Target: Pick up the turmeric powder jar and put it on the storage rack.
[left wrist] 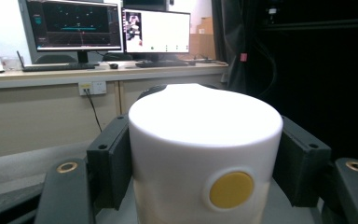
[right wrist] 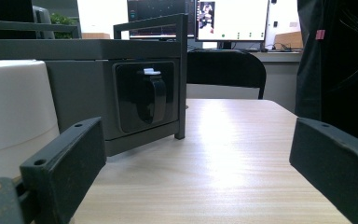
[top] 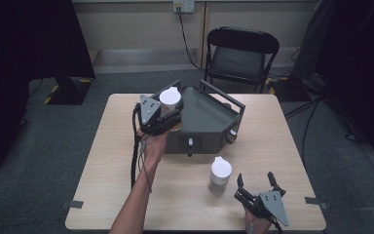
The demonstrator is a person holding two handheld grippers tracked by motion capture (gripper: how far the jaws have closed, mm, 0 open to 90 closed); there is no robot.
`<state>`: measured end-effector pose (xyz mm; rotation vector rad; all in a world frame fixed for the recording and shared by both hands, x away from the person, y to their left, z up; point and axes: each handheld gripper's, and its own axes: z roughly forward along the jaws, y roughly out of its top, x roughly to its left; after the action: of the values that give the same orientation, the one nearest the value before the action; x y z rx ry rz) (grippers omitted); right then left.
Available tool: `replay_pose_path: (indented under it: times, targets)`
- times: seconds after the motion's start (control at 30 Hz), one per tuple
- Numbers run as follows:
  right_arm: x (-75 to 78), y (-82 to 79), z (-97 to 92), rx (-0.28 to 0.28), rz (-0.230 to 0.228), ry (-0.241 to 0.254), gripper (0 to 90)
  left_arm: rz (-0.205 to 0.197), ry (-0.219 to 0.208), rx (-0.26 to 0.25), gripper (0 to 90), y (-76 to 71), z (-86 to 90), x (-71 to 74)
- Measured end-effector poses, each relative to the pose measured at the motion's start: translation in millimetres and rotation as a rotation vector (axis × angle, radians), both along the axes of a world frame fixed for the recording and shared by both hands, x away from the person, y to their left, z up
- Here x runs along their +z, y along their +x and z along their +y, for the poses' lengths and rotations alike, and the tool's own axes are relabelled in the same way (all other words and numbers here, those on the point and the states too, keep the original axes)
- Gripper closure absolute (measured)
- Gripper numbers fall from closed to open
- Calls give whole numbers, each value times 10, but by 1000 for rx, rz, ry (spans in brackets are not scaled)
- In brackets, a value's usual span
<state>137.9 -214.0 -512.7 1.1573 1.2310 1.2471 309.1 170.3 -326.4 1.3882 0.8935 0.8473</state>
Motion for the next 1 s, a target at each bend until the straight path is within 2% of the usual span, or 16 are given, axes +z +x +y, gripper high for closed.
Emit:
replay_pose_path:
  times: [0.33,0.53,0.8,1.0]
  targets:
    - [-2,0,-3,2,-1,0,23,19,9,48,310,156,-140,-102]
    - [-2,0,-6,4,-1,-1,23,39,9,54,310,212,-171,-157]
    - [-2,-1,-12,7,-1,-1,22,63,24,63,309,241,-223,-201]
    - [-2,-1,-11,7,-1,-1,23,50,12,60,309,235,-204,-253]
